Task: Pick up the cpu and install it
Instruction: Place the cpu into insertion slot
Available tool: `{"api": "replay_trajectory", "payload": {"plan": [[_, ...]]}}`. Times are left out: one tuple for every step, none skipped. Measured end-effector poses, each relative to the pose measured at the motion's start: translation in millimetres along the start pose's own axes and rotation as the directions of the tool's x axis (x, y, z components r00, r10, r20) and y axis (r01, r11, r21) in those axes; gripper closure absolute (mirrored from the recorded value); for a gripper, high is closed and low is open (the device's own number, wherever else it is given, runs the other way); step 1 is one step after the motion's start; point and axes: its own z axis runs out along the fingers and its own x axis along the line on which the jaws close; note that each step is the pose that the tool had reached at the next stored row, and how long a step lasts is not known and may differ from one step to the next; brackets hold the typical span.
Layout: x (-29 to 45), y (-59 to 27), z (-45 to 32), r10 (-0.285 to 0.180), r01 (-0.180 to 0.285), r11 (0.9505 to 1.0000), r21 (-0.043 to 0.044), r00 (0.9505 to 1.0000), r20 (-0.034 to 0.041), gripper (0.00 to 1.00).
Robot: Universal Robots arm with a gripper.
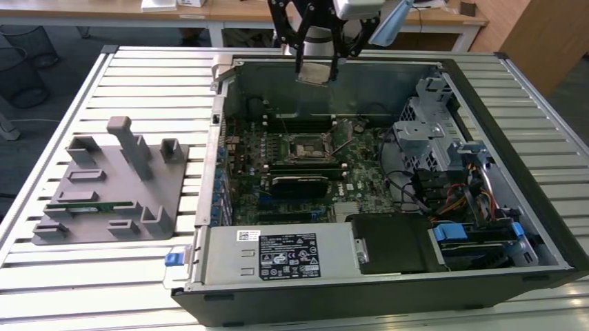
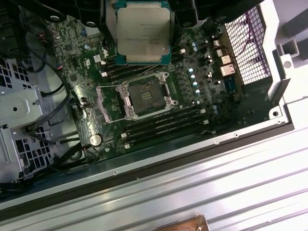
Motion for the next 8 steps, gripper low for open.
{"api": "replay_trajectory", "payload": {"plan": [[0.0,0.0,0.0,0.004,-0.004,1.0,0.0,1.0,-0.0001,0.47],[0.0,0.0,0.1,0.009,-0.009,1.0,-0.0002,1.0,-0.0001,0.47],[0.0,0.0,0.1,0.014,-0.014,0.9999,-0.0002,0.9999,-0.0001,0.47],[0.0,0.0,0.1,0.019,-0.019,0.9998,-0.0003,0.9998,-0.0002,0.47],[0.0,0.0,0.1,0.024,-0.024,0.9997,-0.0003,0.9997,-0.0002,0.47],[0.0,0.0,0.1,0.029,-0.029,0.9996,-0.0003,0.9996,-0.0003,0.47],[0.0,0.0,0.2,0.033,-0.033,0.9994,-0.0004,0.9994,-0.0003,0.47],[0.0,0.0,0.2,0.037,-0.037,0.9993,-0.0004,0.9993,-0.0004,0.47]]}}
